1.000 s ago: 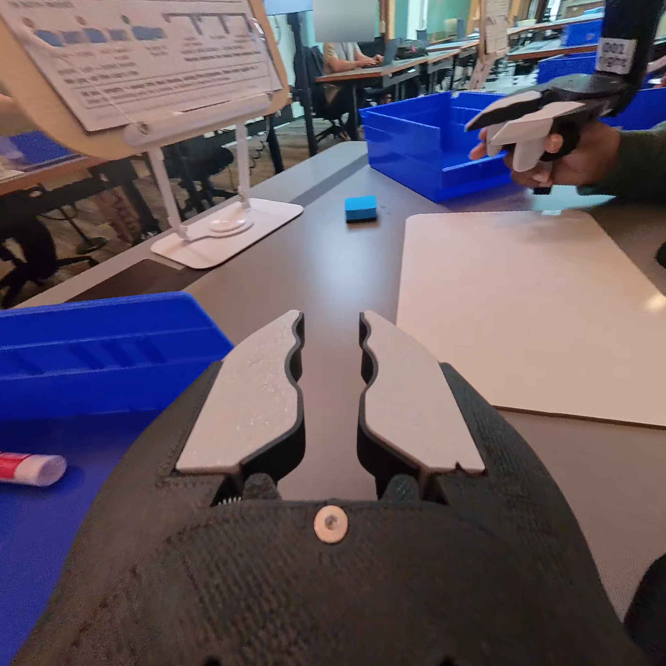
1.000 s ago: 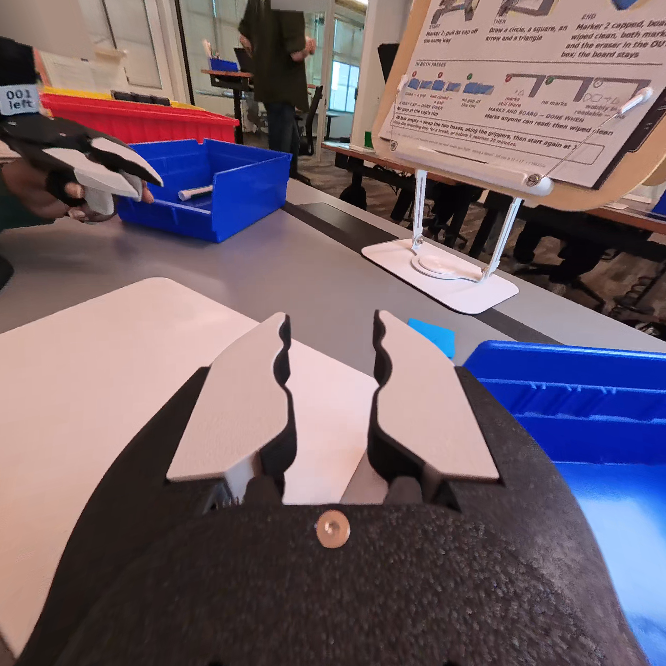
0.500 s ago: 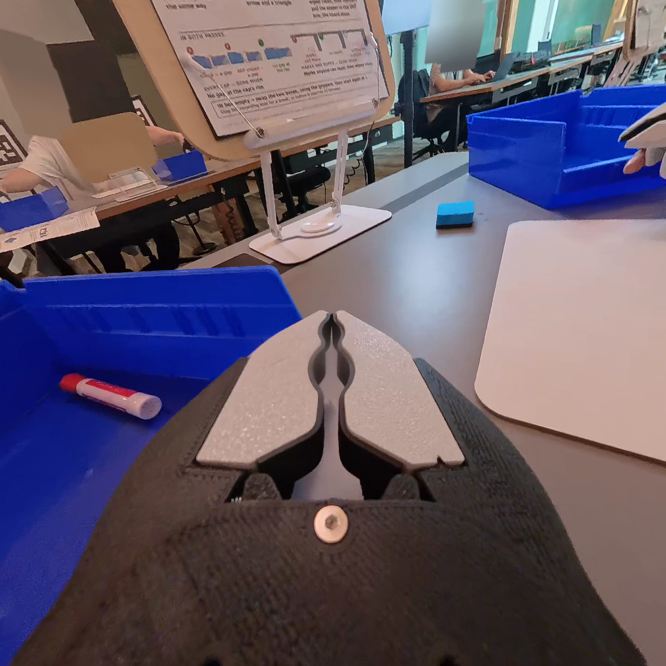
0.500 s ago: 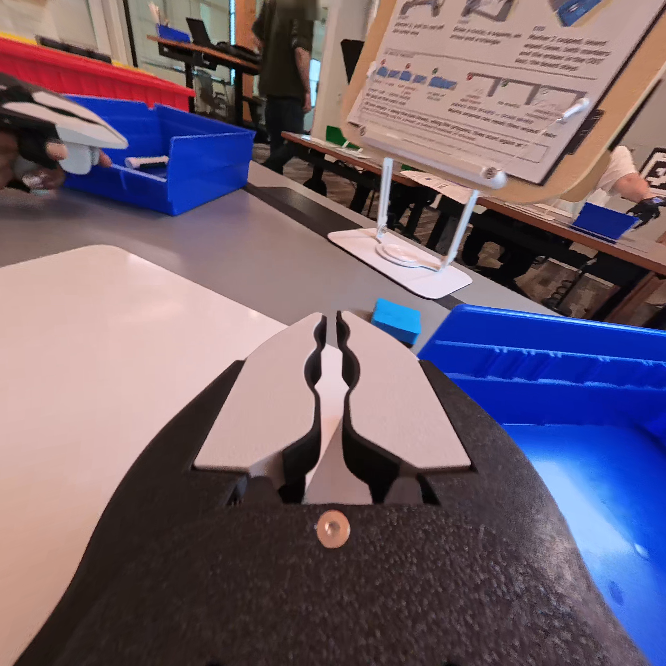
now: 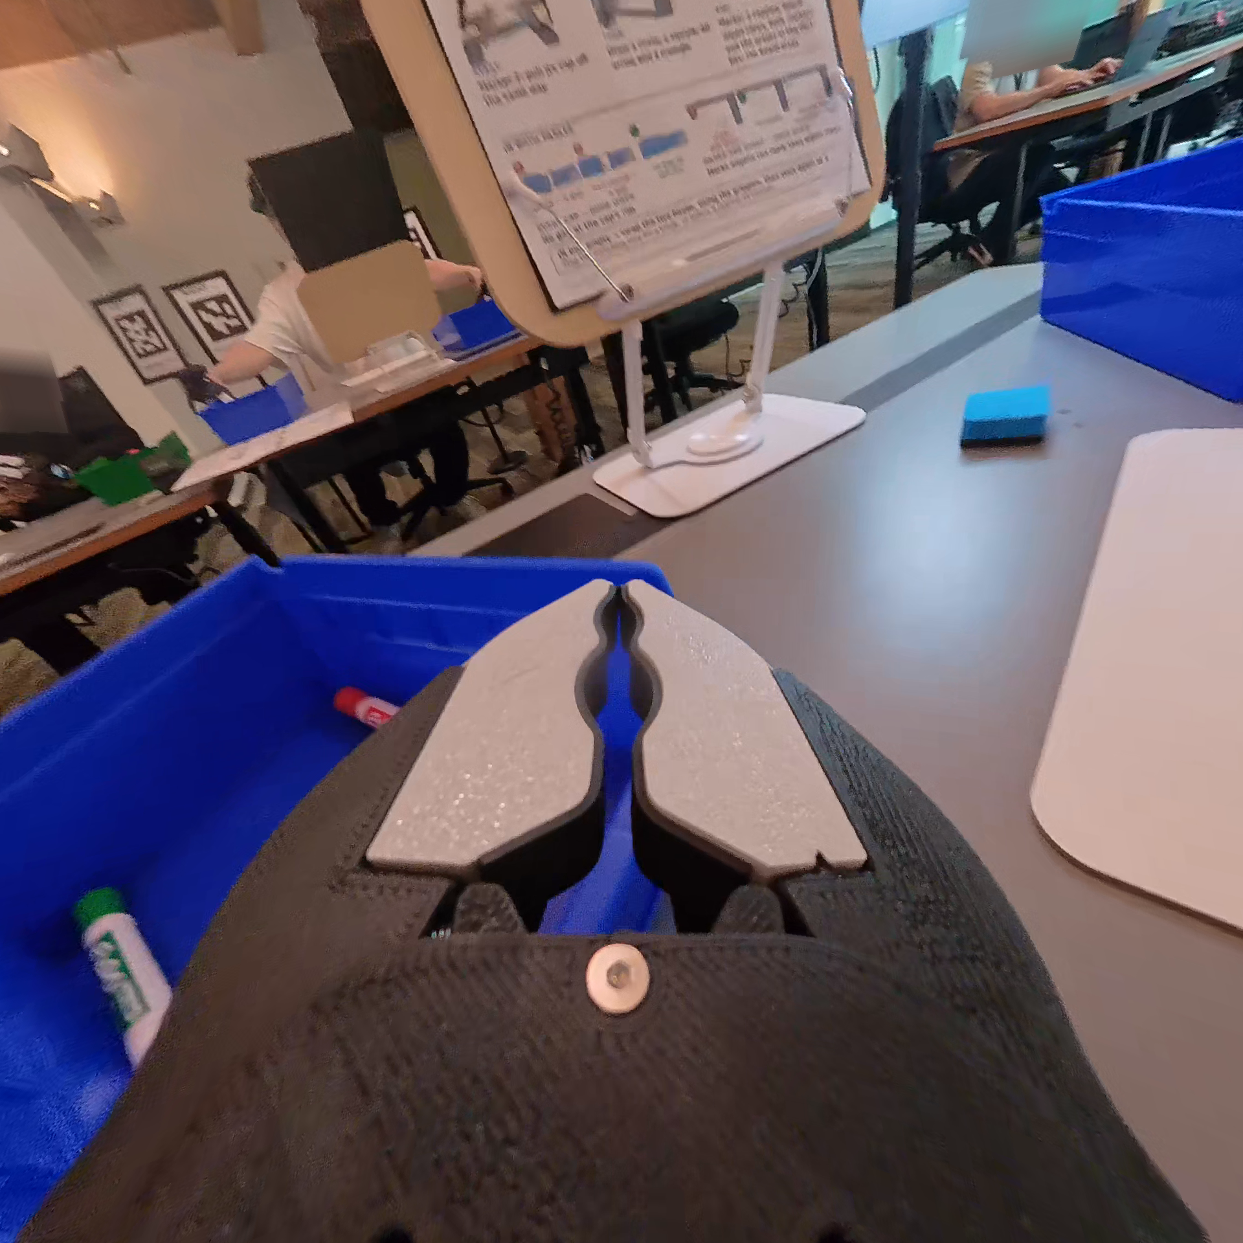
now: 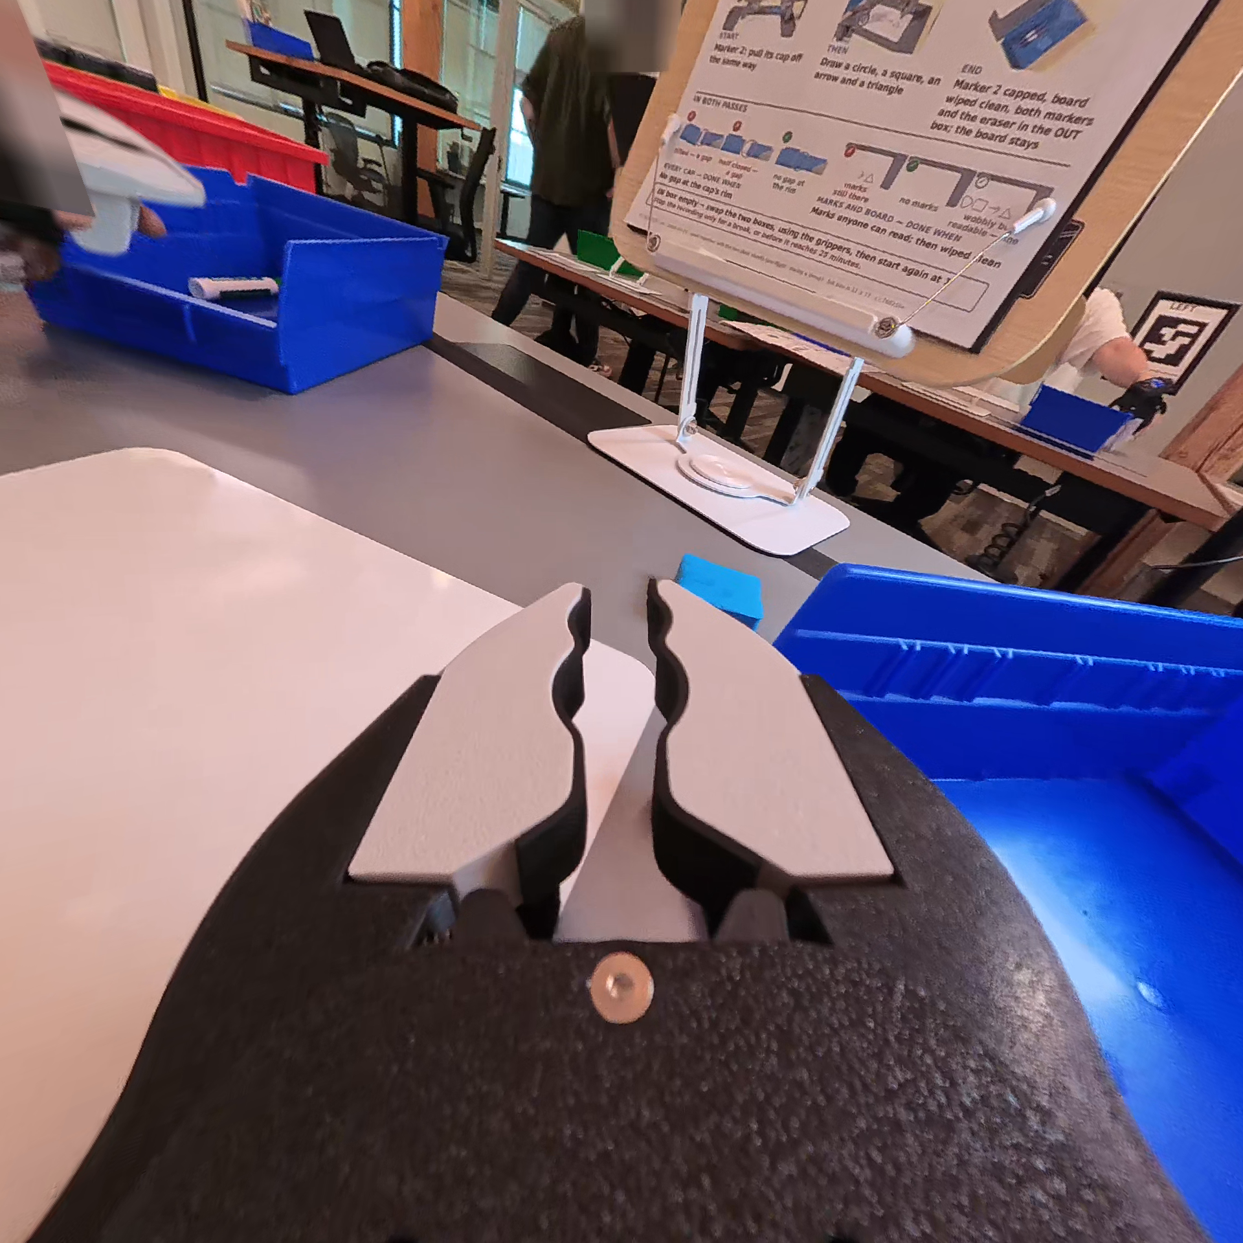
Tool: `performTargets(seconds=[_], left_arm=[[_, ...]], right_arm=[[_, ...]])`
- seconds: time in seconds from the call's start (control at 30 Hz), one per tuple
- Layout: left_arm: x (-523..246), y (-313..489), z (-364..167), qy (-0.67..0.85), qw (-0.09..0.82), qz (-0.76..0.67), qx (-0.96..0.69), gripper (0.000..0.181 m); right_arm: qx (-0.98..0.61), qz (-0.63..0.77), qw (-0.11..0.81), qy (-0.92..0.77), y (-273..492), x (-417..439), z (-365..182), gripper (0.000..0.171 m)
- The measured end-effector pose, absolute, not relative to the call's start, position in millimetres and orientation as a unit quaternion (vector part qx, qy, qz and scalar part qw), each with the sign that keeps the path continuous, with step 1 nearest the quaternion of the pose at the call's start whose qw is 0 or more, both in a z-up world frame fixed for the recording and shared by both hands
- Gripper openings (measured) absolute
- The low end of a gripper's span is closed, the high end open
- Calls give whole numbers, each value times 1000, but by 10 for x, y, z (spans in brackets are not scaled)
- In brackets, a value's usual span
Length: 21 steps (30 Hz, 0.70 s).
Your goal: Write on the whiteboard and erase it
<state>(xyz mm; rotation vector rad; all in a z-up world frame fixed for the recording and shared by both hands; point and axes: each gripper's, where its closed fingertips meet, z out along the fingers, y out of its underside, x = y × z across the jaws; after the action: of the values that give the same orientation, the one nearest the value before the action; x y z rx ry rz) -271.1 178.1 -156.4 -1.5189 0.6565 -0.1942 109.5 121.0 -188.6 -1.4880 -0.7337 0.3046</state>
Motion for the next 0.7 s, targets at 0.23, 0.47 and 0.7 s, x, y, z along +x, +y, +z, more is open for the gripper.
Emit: performTargets(seconds=[0.23,0.47,0.7], left_arm=[[-2888,2239,-942,279,648,-14,-708,0],[-3615,3056,-820,310,515,246,-760,6],[-4521,3065,-1832,276,122,258,-918,14]], right_arm=[[-649,142,669,-333,1130,1039,-1848,16],[-643,150,665,-348,1056,967,-1824,16],[-642,157,655,-368,1013,878,-1871,15]])
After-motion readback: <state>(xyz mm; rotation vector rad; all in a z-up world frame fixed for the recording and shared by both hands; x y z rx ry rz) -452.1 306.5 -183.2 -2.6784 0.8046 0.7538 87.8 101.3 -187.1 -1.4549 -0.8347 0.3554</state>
